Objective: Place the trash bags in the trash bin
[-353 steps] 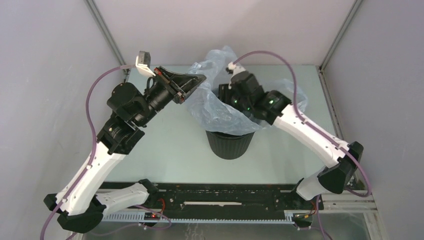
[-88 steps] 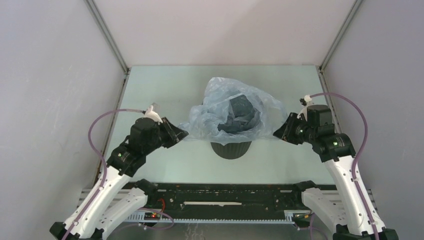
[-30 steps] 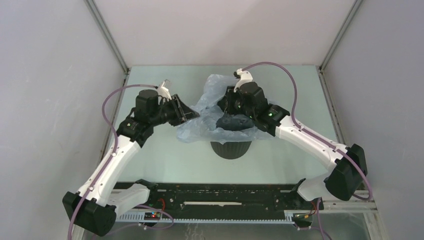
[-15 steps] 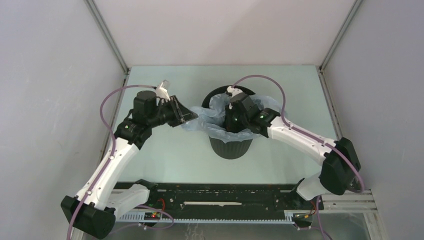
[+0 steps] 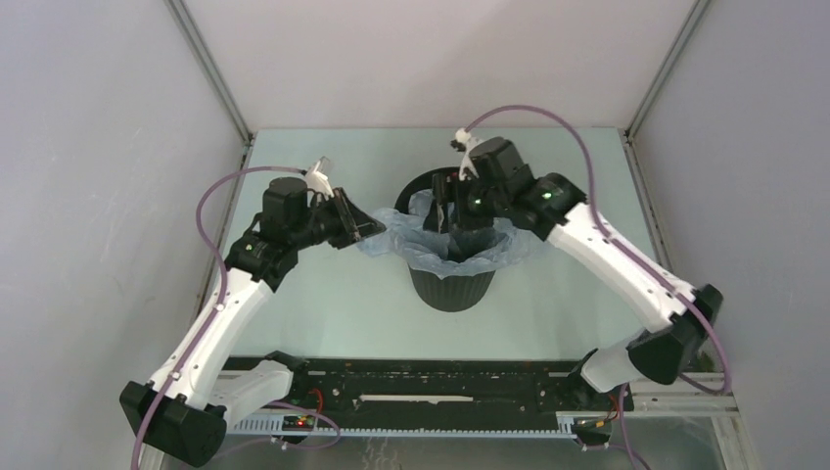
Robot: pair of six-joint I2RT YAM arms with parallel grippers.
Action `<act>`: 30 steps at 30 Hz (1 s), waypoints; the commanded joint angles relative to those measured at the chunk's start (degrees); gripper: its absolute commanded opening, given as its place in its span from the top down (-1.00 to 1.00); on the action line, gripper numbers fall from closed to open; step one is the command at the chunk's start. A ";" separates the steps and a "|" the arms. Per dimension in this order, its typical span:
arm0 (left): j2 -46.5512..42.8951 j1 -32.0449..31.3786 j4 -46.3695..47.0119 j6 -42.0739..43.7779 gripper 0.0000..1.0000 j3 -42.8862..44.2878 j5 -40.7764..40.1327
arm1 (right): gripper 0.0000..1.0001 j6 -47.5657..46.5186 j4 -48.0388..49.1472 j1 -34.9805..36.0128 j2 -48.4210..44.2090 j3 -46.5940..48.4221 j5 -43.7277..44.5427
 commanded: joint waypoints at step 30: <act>-0.51 0.48 -6.00 4.97 0.40 5.84 -4.80 | -0.47 -32.54 -0.02 -18.07 -12.61 -0.74 -3.28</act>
